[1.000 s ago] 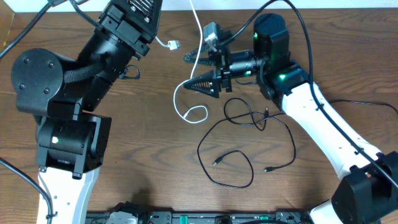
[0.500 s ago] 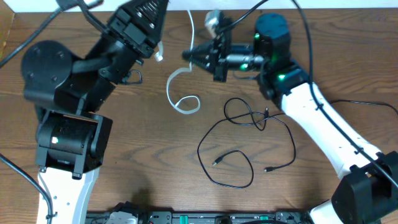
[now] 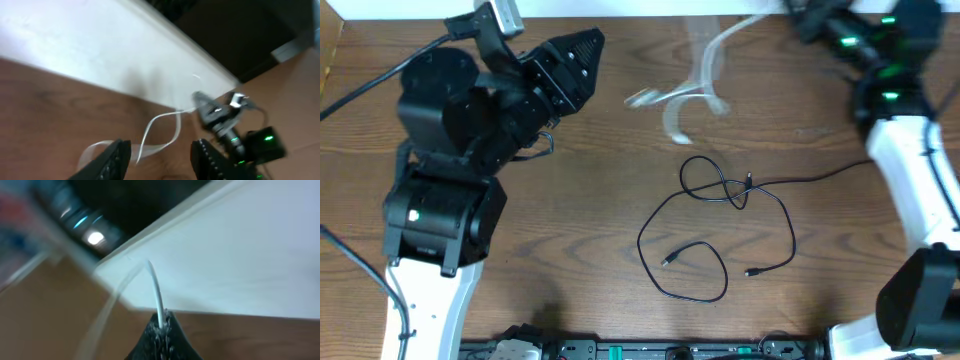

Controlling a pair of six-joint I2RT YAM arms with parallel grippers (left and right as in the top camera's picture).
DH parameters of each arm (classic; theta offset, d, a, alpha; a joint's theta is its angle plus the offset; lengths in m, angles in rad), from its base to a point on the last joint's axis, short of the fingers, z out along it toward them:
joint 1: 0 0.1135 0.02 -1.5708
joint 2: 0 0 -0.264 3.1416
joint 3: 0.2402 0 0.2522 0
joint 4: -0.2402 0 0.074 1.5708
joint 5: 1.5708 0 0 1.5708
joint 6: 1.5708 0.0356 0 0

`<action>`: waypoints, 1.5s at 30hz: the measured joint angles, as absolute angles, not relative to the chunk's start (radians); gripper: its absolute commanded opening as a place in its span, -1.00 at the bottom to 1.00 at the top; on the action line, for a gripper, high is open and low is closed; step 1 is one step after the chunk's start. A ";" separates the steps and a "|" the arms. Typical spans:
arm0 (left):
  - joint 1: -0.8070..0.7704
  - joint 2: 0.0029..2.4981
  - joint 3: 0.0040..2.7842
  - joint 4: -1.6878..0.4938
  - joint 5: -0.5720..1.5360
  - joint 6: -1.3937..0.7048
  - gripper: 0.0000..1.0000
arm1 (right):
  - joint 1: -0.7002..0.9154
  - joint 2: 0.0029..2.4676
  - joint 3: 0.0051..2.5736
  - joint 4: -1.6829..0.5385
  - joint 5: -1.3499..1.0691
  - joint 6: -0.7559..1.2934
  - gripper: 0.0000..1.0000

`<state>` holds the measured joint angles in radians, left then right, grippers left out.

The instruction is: Untangle cables

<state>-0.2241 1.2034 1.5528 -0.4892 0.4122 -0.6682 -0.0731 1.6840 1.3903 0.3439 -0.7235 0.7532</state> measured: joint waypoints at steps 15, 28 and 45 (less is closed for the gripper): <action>-0.224 1.322 1.553 -0.685 0.409 -0.629 0.15 | -0.516 1.684 1.390 0.033 -0.303 0.670 -0.98; -0.224 1.369 1.553 -0.715 0.409 -0.593 0.15 | -0.576 1.741 1.390 0.163 0.005 0.464 -0.98; -0.224 1.369 1.553 -0.713 0.409 -0.564 0.16 | -0.579 1.978 1.431 0.186 -0.020 0.299 -0.98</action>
